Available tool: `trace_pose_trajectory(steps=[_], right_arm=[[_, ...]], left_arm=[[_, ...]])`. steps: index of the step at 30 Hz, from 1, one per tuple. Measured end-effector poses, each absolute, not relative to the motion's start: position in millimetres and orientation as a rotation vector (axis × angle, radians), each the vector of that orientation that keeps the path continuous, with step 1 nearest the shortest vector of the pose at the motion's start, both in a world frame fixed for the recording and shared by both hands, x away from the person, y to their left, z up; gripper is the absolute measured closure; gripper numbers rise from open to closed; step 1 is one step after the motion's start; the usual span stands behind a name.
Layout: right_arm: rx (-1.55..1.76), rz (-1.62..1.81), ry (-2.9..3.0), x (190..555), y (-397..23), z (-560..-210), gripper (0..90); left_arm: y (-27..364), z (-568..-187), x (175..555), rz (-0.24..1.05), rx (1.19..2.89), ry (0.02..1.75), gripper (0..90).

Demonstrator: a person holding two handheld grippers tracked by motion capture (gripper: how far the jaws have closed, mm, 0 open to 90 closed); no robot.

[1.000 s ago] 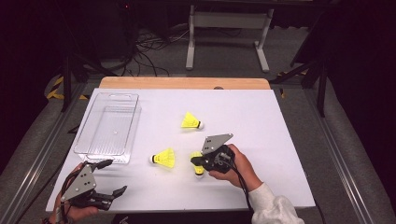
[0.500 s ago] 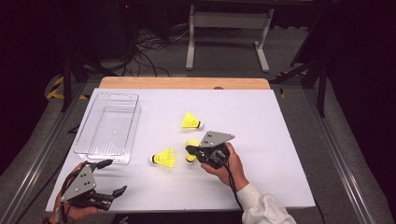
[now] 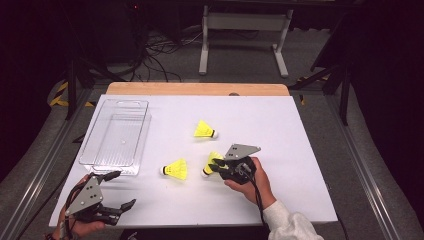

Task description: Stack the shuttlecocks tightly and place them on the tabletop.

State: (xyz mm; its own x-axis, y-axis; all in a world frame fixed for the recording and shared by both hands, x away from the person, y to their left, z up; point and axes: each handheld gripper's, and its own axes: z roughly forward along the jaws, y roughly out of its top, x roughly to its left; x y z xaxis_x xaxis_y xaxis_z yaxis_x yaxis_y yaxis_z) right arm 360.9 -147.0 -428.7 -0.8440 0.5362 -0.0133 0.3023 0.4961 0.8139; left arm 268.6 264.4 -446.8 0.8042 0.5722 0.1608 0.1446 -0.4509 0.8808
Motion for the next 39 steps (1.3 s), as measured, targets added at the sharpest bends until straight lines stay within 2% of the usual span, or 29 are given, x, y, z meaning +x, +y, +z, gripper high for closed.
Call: trace_pose_trajectory(steps=[17, 26, 30, 31, 33, 37, 39], right_arm=[[0.744, 1.224, 2.573, 341, -176, -449, 66.4], [0.73, 1.163, 2.598, 338, -175, -459, 65.9], [0.696, 1.13, 2.592, 336, -170, -460, 68.9], [0.675, 1.114, 2.585, 334, -168, -461, 73.0], [0.67, 1.106, 2.58, 333, -166, -461, 75.0], [0.638, 1.067, 2.563, 332, -162, -463, 87.3], [0.631, 1.063, 2.559, 332, -161, -463, 88.4]], left_arm=[[262, -448, 269, 0.543, 2.025, 0.527, 7.8], [261, -448, 269, 0.541, 2.028, 0.527, 7.8], [261, -448, 269, 0.54, 2.03, 0.524, 7.8], [261, -448, 269, 0.541, 2.03, 0.524, 7.8], [261, -448, 269, 0.54, 2.029, 0.526, 7.8], [261, -448, 269, 0.541, 2.029, 0.525, 7.8], [261, -448, 269, 0.541, 2.03, 0.524, 7.8]])
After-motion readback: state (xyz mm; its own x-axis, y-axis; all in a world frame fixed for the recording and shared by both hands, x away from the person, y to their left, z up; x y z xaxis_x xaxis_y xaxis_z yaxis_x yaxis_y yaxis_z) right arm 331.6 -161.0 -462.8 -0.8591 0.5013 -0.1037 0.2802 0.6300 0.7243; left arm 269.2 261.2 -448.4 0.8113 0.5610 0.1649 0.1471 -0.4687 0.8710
